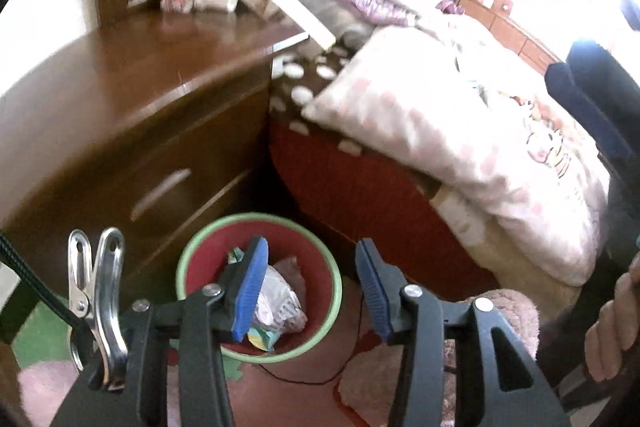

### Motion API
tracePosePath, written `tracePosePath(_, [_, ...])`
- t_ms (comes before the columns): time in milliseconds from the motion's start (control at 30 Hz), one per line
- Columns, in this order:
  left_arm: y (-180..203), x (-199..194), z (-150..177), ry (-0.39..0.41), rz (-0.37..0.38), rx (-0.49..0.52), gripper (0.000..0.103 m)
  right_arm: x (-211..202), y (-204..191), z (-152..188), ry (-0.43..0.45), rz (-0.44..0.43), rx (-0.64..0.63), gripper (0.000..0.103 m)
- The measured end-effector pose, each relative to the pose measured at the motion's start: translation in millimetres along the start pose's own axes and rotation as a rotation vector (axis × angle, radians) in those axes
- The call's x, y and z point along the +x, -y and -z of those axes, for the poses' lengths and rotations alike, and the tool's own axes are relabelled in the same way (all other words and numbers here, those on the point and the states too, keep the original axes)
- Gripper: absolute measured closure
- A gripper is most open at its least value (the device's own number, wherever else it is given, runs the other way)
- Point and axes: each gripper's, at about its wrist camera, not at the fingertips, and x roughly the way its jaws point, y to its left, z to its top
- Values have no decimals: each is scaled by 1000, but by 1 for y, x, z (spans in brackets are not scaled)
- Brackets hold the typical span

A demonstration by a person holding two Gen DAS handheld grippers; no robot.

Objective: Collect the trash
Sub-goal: 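Raise both grippers back up to the nightstand, then close the left gripper on the clear red-label bottle while the right gripper grasps the selfie stick box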

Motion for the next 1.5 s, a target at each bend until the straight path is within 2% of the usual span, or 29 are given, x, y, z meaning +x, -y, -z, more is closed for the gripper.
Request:
tracePosePath(167, [-4, -38, -20, 62, -68, 33, 55, -13, -20, -26, 19, -14, -29, 62])
tracePosePath(300, [-16, -75, -37, 88, -48, -18, 55, -20, -28, -41, 32, -23, -33, 59])
tracePosePath(467, [-30, -100, -64, 110, -7, -66, 52, -24, -37, -62, 59, 3, -75, 59])
tracePosePath(567, [-35, -107, -85, 138, -20, -69, 50, -15, -32, -74, 57, 25, -82, 59])
tracePosePath(833, [-56, -90, -141, 157, -72, -56, 50, 28, -20, -91, 43, 39, -159, 59])
tracePosePath(1000, [-68, -71, -176, 168, -129, -61, 50, 60, -14, -102, 53, 66, -198, 59])
tracePosePath(1167, [-82, -51, -207, 153, -126, -83, 50, 93, -4, -118, 38, 44, -199, 59])
tracePosePath(1333, [-100, -25, -238, 136, -125, -124, 50, 129, 7, -127, 0, 46, -232, 52])
tracePosePath(1433, [-117, -6, -260, 112, -120, -181, 50, 154, 16, -128, -57, 88, -262, 52])
tracePosePath(1500, [-128, 7, -274, 105, -123, -212, 50, 171, 27, -127, -63, 115, -259, 52])
